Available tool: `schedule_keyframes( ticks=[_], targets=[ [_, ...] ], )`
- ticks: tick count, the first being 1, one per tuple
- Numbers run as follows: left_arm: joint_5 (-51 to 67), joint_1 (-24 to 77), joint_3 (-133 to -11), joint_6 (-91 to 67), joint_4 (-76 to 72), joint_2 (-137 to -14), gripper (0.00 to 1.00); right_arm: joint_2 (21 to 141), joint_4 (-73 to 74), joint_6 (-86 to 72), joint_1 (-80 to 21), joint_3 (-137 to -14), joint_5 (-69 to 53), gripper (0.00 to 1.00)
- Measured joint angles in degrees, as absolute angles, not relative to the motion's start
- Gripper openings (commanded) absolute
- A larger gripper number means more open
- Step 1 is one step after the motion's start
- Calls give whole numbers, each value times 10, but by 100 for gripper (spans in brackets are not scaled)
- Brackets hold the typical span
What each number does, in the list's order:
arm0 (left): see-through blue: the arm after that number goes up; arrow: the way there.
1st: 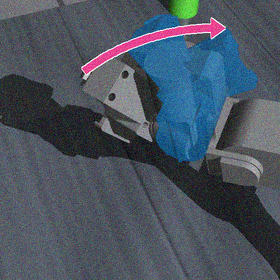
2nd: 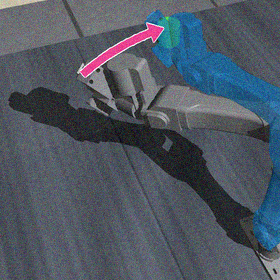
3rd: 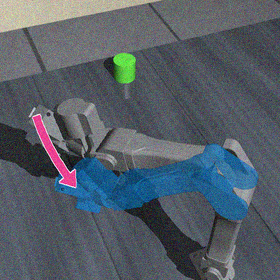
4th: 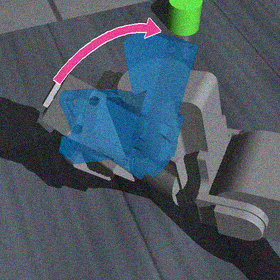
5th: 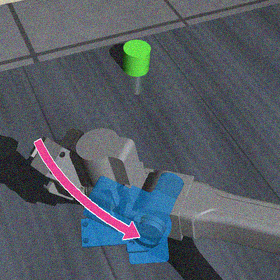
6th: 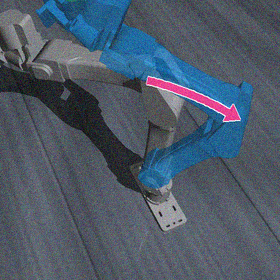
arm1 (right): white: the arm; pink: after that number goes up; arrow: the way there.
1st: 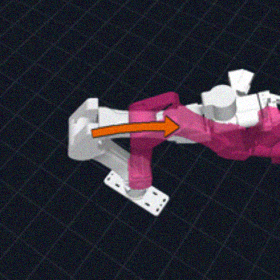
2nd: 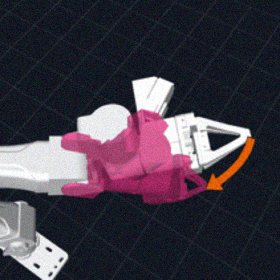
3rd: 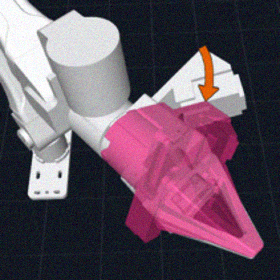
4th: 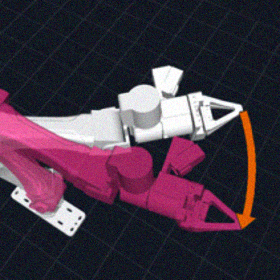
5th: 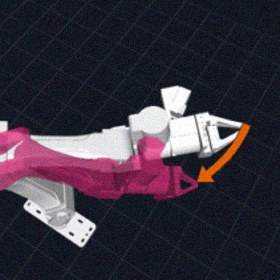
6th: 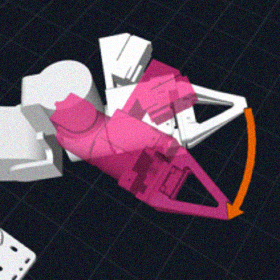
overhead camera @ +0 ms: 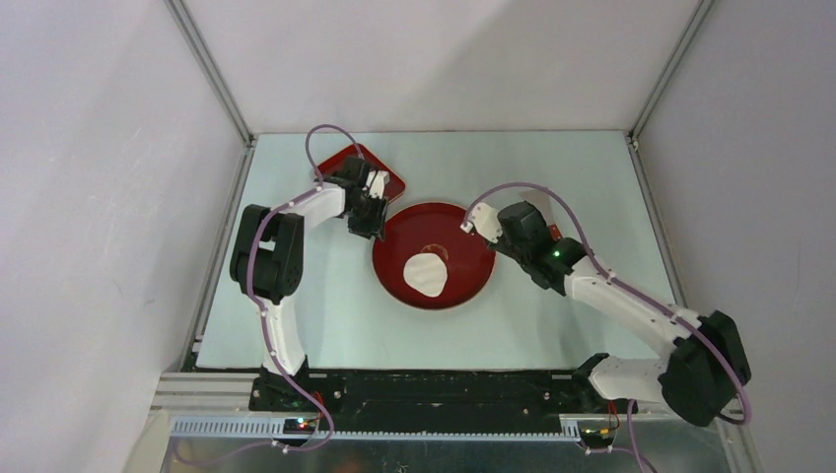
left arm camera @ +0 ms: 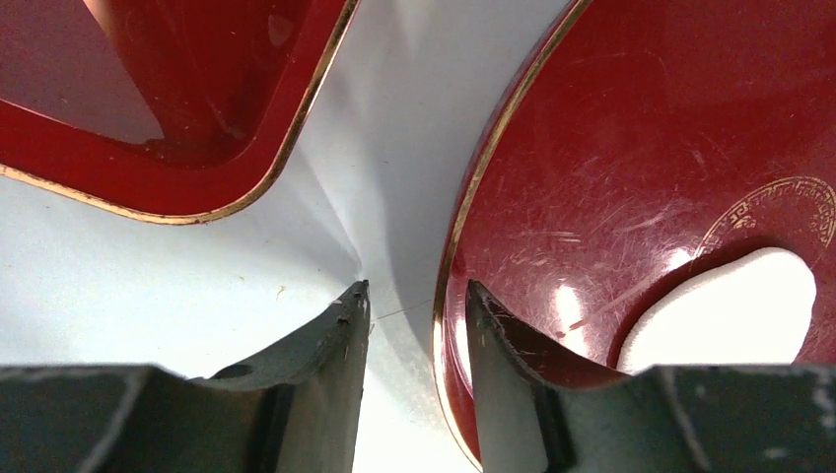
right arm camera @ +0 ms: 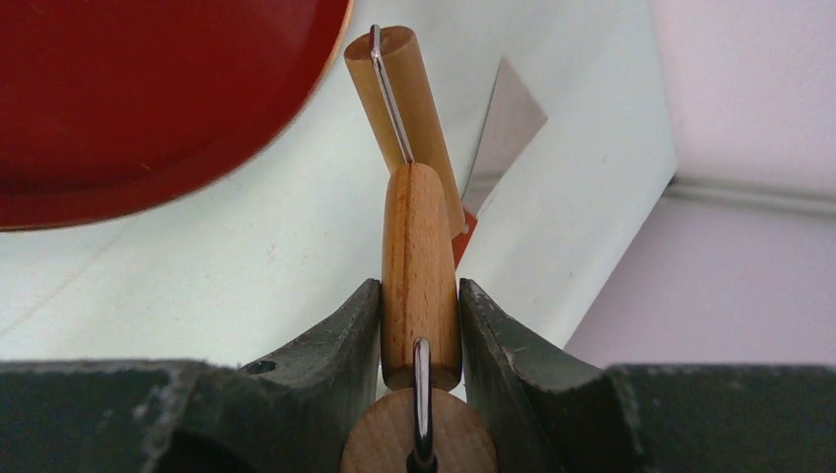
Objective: Roll out the dumpling wrappers from the dough
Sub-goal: Place the rolling pin at the center of the board.
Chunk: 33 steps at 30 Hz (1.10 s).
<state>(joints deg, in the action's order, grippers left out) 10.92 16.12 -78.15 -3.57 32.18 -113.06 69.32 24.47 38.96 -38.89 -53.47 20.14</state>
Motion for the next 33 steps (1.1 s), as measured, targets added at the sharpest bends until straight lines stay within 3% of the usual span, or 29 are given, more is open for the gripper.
schedule_keyframes(
  ticks=[10, 12, 15, 18, 20, 26, 33],
  targets=[
    [114, 159, -781, -36, 322, -1131, 52, 824, 132, 394, -305, -464, 252, 1],
    [115, 158, -781, -36, 322, -1131, 58, 828, 121, 397, -303, -464, 251, 26],
    [119, 157, -781, -36, 321, -1131, 61, 830, 120, 403, -303, -464, 247, 53],
    [122, 156, -781, -36, 321, -1131, 62, 828, 141, 396, -306, -464, 217, 93],
    [122, 156, -781, -36, 321, -1131, 62, 820, 167, 389, -312, -463, 196, 99],
    [122, 154, -781, -36, 321, -1131, 63, 714, 265, 368, -315, -465, 142, 99],
    [124, 153, -781, -36, 320, -1131, 63, 630, 329, 342, -147, -476, 42, 99]
  ],
)
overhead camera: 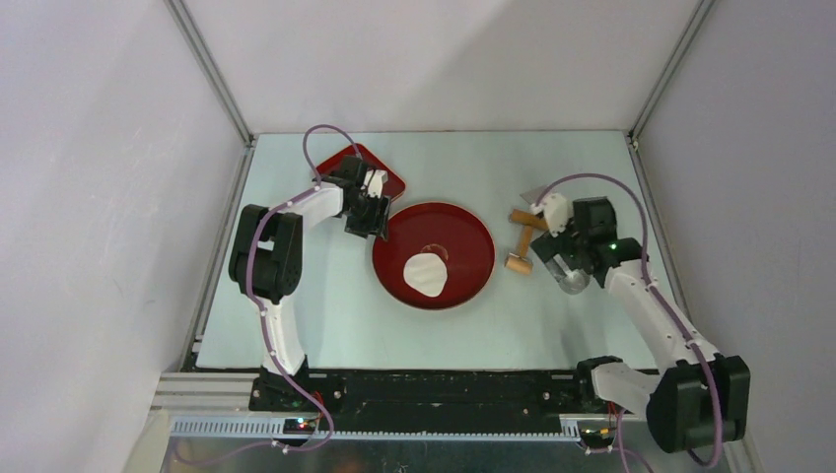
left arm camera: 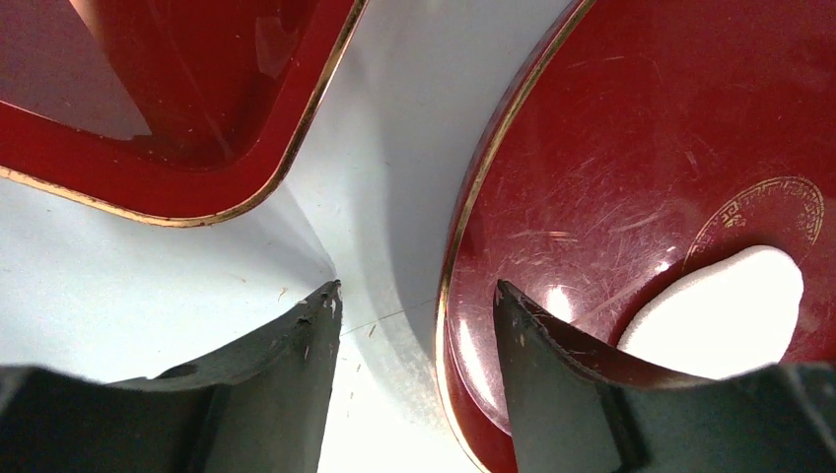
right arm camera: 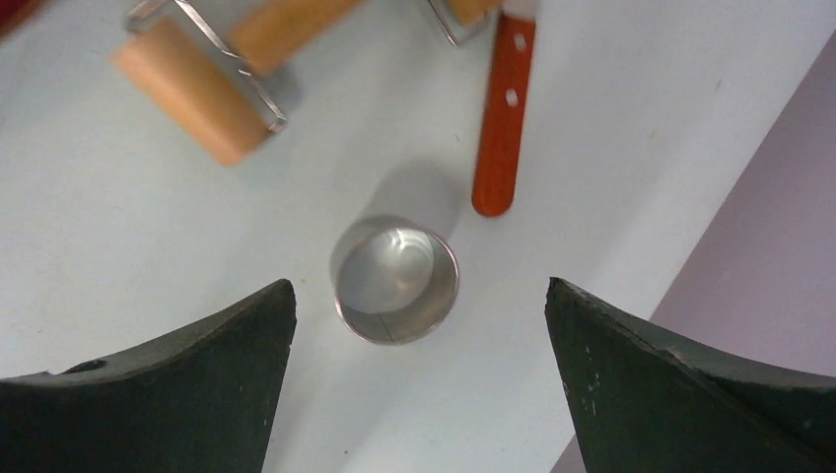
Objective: Roll out the dumpling wrappers from the dough
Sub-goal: Place the rolling pin at the center of the board, then pick up the dumpling mold from the center of the board.
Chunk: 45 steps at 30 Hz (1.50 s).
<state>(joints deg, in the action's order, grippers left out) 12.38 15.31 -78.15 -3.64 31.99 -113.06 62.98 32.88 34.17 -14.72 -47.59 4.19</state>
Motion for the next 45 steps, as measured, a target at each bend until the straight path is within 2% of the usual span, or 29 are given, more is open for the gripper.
schedule_keyframes(
  ticks=[7, 15, 19, 20, 25, 27, 29, 37, 45],
  targets=[
    [124, 152, -781, -37, 318, -1131, 64, 722, 338, 327, 5, -476, -72, 99],
    [125, 149, -781, -37, 316, -1131, 64, 819, 334, 310, 55, -482, -121, 99],
    [127, 148, -781, -36, 314, -1131, 64, 852, 332, 304, 58, -494, -127, 83],
    [127, 148, -781, -37, 314, -1131, 64, 856, 332, 303, 58, -495, -128, 76],
    [127, 148, -781, -37, 314, -1131, 64, 860, 344, 300, 59, -503, -127, 66],
    [127, 148, -781, -37, 313, -1131, 64, 860, 351, 300, 58, -508, -124, 48],
    [127, 148, -781, -37, 313, -1131, 64, 859, 358, 300, 57, -510, -118, 38],
    [127, 148, -781, -37, 313, -1131, 64, 830, 408, 298, 2, -542, -75, 37],
    [127, 148, -781, -37, 312, -1131, 64, 793, 427, 260, -214, -708, -63, 37]
  ],
)
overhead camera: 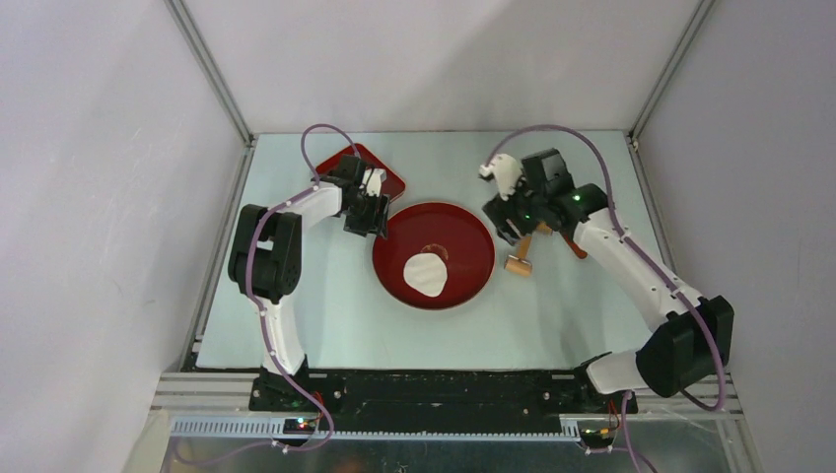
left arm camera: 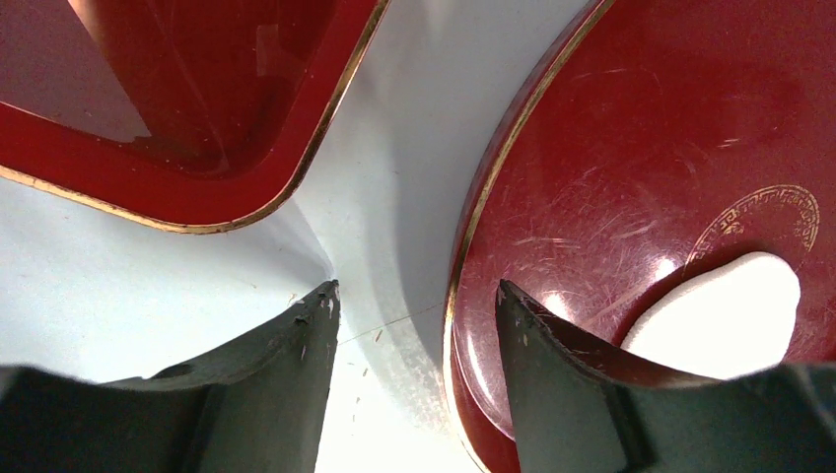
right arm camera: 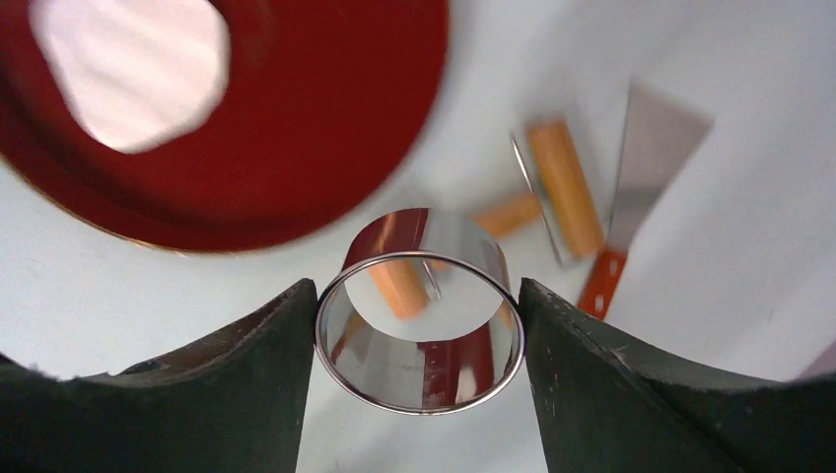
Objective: Roll out the dumpling wrappers from the dough
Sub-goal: Pick up the dumpling mold from the center of the board, then press the dumpling wrapper on the work surface.
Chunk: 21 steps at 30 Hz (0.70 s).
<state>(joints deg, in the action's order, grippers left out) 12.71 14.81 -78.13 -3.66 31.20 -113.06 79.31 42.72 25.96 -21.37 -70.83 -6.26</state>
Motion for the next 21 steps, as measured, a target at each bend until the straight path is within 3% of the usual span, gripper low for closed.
schedule_keyframes(
  ticks=[9, 14, 21],
  targets=[
    [127, 148, -781, -37, 311, -1131, 64, 927, 364, 237, -374, -842, -98, 35],
    [127, 148, -781, -37, 310, -1131, 64, 1025, 342, 231, -422, -842, -110, 35],
    [127, 148, -781, -37, 310, -1131, 64, 1064, 322, 224, -480, -842, -108, 35]
  ],
)
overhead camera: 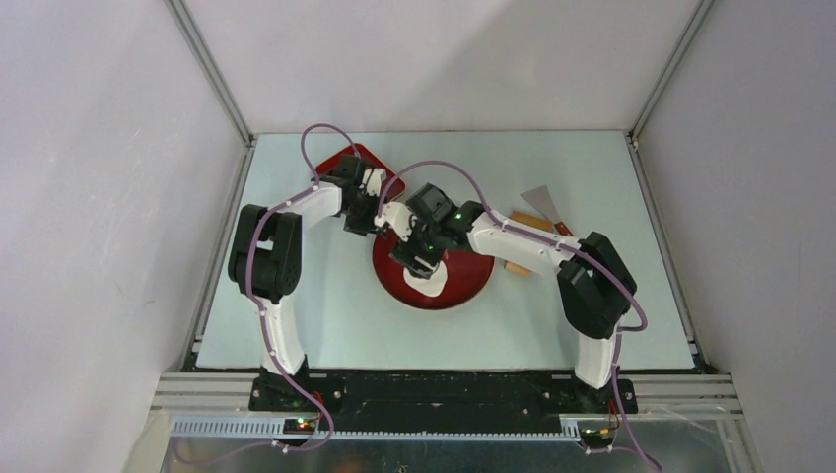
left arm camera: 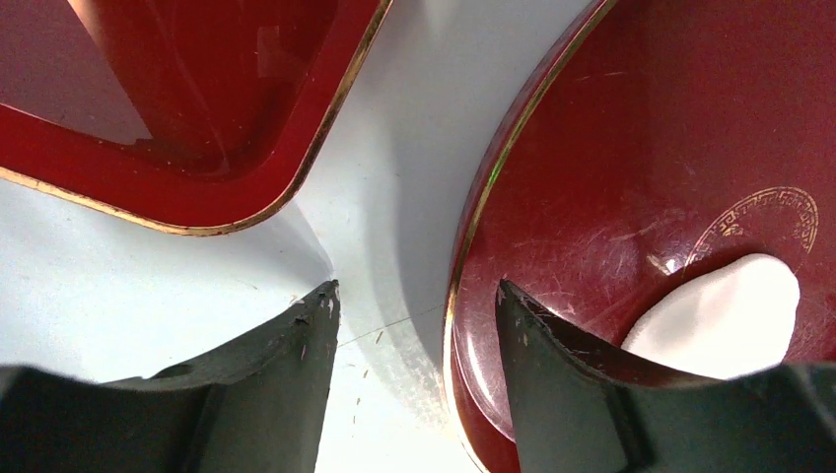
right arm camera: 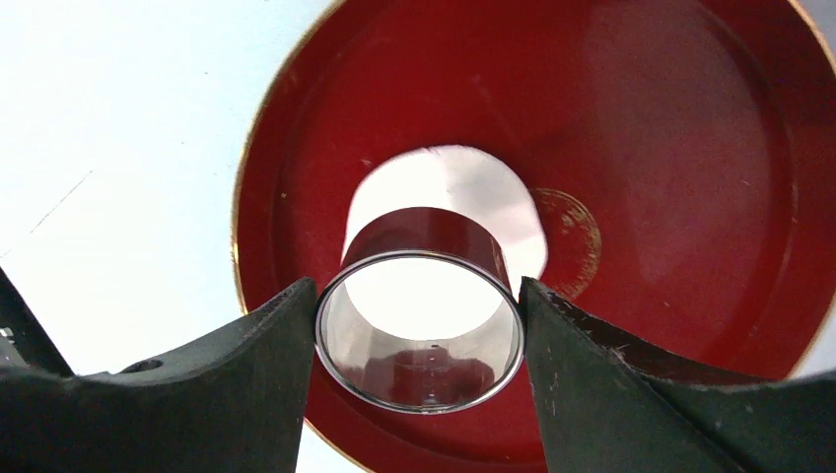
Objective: Roll out the dumpling wrappers from the dough
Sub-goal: Press the dumpling wrapper on the work surface.
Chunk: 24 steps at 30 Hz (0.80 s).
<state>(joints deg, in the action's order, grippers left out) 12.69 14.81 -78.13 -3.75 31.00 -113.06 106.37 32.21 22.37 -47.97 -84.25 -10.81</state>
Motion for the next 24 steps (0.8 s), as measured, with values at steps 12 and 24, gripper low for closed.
schedule_keyframes(
  ticks=[12, 24],
  targets=[
    [127, 148, -781, -41, 310, -1131, 64, 1118, 315, 216, -493, -844, -104, 34],
    [127, 148, -781, -41, 310, -1131, 64, 1120, 319, 216, -470, -844, -106, 33]
  ],
)
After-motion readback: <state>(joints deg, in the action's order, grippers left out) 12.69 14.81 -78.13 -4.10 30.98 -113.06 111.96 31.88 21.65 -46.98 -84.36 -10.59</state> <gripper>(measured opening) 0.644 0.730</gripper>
